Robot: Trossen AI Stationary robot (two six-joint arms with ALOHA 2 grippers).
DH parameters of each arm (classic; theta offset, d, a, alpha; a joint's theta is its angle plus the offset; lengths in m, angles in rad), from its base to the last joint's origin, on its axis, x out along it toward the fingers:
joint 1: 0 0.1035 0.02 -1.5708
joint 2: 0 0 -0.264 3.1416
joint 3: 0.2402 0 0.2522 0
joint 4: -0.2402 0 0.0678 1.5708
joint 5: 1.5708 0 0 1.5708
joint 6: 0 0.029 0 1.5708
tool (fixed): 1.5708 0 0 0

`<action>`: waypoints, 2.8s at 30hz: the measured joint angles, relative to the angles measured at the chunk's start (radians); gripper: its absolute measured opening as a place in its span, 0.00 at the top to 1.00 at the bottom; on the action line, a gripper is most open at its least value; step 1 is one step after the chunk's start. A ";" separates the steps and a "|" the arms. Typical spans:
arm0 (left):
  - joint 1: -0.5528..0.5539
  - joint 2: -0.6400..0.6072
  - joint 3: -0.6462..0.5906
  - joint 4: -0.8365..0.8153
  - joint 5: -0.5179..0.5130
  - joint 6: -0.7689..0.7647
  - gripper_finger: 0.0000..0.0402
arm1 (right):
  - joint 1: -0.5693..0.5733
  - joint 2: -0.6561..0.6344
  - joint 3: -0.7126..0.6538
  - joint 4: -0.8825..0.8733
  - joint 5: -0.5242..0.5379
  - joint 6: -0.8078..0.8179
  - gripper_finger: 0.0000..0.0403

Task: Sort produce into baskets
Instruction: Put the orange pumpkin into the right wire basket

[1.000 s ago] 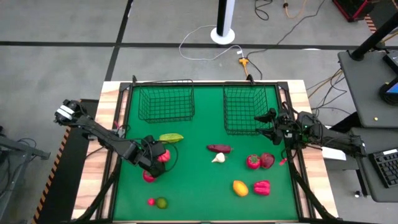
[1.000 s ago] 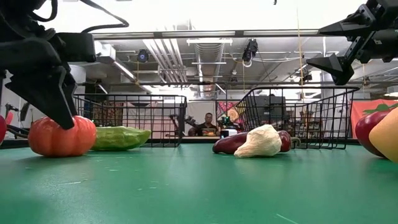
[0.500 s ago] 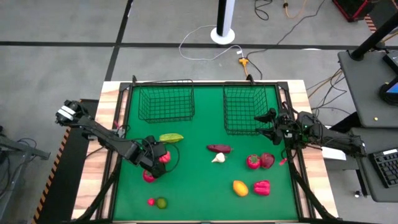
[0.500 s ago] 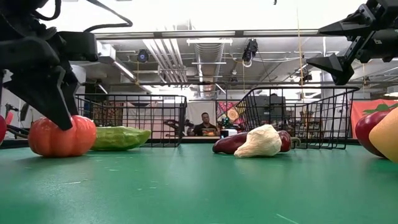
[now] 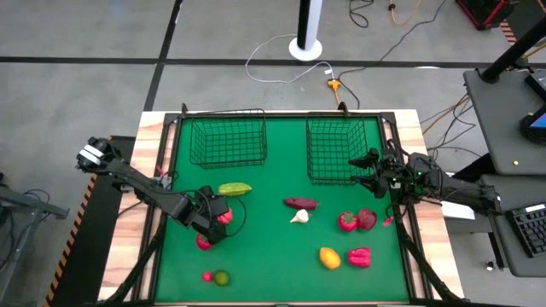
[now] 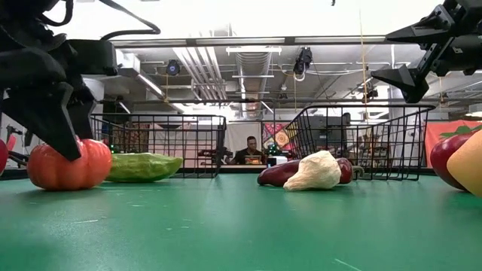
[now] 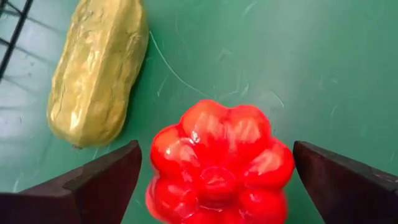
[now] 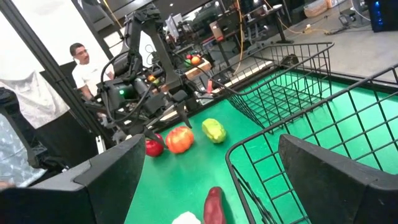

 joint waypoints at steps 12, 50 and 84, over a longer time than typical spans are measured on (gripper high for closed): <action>0.000 0.027 0.002 -0.008 -0.003 -0.012 0.07 | 0.000 0.000 0.000 0.000 0.000 -0.004 0.11; 0.509 0.120 0.351 1.024 0.158 1.062 0.25 | 0.000 0.003 0.247 -0.125 0.066 -0.076 0.11; 0.593 0.777 1.055 0.562 0.178 1.024 0.23 | 0.000 0.013 0.247 -0.206 0.088 -0.105 0.11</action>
